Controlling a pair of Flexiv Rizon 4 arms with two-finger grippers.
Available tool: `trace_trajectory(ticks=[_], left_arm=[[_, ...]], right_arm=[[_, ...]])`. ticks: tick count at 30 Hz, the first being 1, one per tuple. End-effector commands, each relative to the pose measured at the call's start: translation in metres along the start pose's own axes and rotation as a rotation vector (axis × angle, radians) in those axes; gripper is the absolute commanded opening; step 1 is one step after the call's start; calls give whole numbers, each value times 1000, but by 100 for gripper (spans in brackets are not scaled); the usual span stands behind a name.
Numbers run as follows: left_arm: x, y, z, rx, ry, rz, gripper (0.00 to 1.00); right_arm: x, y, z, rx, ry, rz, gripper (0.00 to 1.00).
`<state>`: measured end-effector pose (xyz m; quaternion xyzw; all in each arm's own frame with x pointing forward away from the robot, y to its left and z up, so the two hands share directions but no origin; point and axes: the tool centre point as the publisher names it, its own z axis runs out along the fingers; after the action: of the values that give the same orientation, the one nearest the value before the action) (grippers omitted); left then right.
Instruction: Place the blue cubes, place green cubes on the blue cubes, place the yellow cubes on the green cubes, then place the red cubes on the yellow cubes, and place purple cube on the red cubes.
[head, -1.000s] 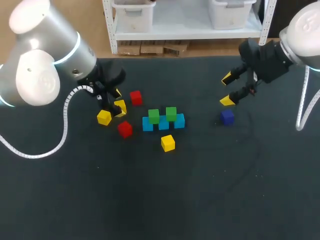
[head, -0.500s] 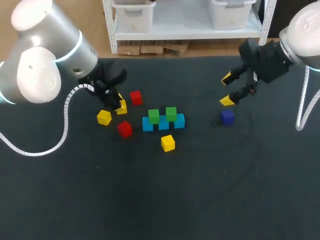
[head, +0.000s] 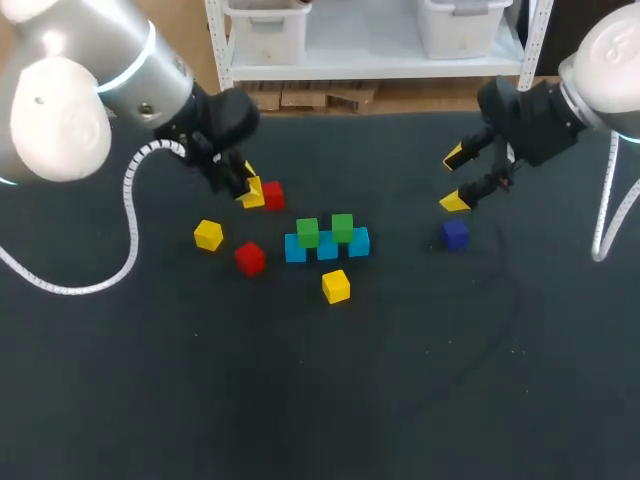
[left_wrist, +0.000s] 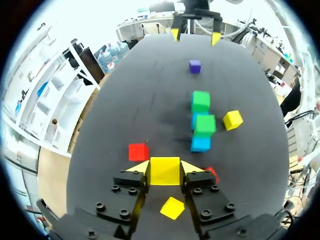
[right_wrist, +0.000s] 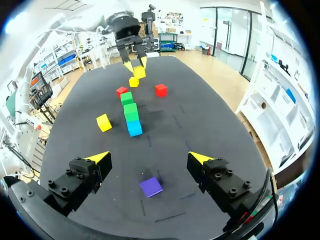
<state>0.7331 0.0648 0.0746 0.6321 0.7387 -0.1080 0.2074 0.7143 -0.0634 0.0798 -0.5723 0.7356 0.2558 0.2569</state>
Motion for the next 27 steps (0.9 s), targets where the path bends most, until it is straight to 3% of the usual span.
trace_trajectory(ticks=[1,6,21,27], left_arm=[[-11,-14,-20,-16,-7,24,0],[-29,-21,-19,30,36,69,0],[-76,-46,12,95,-89,123,0],[-90,-54,25,135,-84,147,0]], right_arm=[[0,1,0,1,-2,-1,100],[0,1,0,1,-2,-1,100],[0,1,0,1,-2,-1,100],[0,1,0,1,-2,-1,100]])
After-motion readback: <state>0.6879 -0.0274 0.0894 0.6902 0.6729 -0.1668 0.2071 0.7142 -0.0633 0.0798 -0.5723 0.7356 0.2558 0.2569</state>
